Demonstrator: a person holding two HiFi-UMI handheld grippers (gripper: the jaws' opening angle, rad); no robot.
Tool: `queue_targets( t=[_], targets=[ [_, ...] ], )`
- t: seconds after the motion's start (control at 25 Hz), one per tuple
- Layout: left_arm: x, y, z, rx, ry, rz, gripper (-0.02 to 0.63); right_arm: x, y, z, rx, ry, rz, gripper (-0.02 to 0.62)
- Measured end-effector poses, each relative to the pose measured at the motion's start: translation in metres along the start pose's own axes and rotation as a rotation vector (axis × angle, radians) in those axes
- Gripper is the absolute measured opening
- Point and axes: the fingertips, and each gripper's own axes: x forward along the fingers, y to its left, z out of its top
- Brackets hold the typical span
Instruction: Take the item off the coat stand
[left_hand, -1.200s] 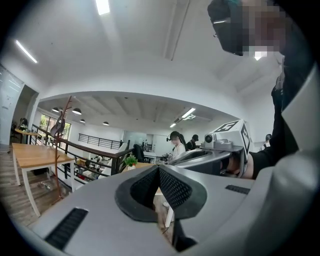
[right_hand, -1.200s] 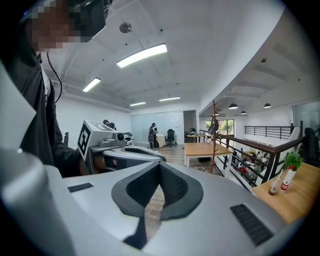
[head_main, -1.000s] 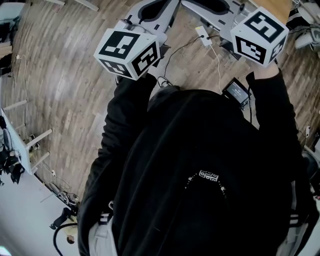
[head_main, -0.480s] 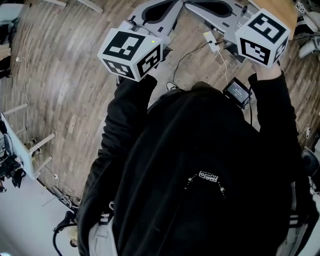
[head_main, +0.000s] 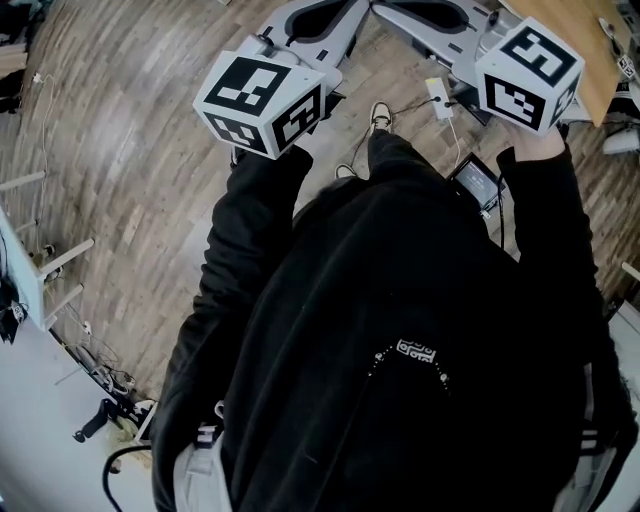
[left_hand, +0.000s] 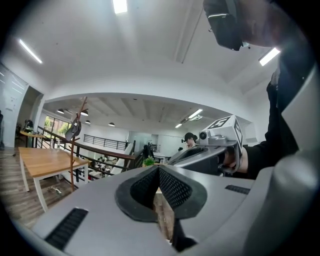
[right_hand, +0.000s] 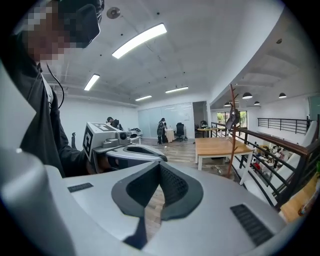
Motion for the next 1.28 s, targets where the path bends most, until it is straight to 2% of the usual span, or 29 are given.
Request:
queue_targets(
  t=[0.32, 0.72, 1.08, 1.28],
  targets=[
    [0.017, 0.066, 0.005, -0.008, 0.010, 0.089, 0.006, 0.048, -0.046, 0.016, 0.010, -0.012, 0.086, 0.017],
    [0.077, 0.149, 0.025, -0.010, 0.010, 0.157, 0.006, 0.089, -0.138, 0.045, -0.002, -0.001, 0.164, 0.017],
    [0.125, 0.188, 0.038, 0.005, 0.026, 0.215, 0.006, 0.099, -0.199, 0.059, 0.002, -0.021, 0.236, 0.017],
    [0.136, 0.201, 0.038, 0.004, 0.035, 0.226, 0.006, 0.106, -0.214, 0.061, -0.011, -0.018, 0.254, 0.017]
  ],
)
